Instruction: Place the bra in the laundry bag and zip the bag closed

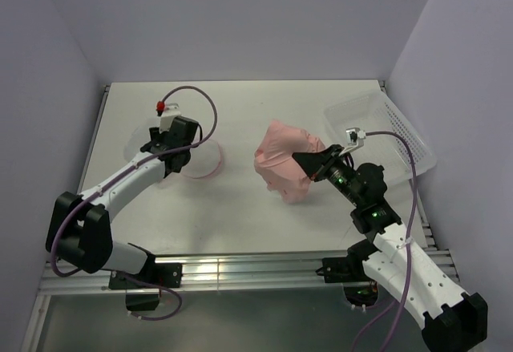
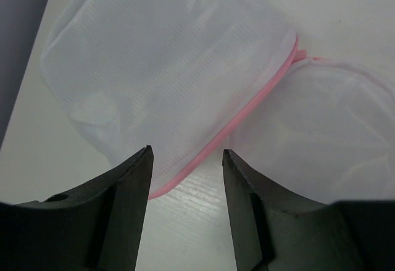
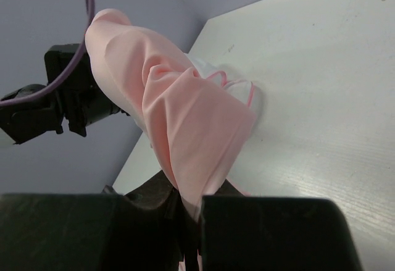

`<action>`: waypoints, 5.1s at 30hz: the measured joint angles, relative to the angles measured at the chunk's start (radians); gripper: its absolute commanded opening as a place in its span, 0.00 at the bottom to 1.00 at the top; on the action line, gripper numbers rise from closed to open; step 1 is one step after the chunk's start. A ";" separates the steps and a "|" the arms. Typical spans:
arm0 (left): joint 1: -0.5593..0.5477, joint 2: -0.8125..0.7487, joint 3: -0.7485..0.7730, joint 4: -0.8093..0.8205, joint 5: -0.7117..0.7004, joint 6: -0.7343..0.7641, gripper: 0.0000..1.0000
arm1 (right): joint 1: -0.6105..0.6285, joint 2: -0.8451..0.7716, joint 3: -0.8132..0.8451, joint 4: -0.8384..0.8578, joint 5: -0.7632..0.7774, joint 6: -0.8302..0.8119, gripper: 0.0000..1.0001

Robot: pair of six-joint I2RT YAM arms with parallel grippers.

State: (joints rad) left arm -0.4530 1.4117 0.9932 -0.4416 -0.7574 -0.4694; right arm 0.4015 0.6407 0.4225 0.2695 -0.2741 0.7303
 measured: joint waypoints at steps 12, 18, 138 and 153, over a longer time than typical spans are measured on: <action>0.035 -0.006 -0.085 0.108 0.131 0.294 0.58 | 0.000 -0.010 0.000 -0.001 -0.004 -0.003 0.00; 0.035 0.069 -0.074 0.148 0.136 0.337 0.57 | 0.000 -0.007 0.000 -0.002 -0.007 -0.004 0.00; 0.029 -0.371 -0.517 0.819 0.780 -0.784 0.00 | 0.427 0.802 0.057 0.780 0.445 0.094 0.00; 0.047 -0.338 -0.458 0.775 0.826 -0.694 0.00 | 0.427 0.886 0.099 0.673 0.348 0.037 0.00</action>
State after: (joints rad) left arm -0.4065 1.0737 0.5354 0.3336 0.0685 -1.1629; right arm 0.8288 1.5265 0.5213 0.9424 0.0738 0.7670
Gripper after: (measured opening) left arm 0.015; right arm 0.080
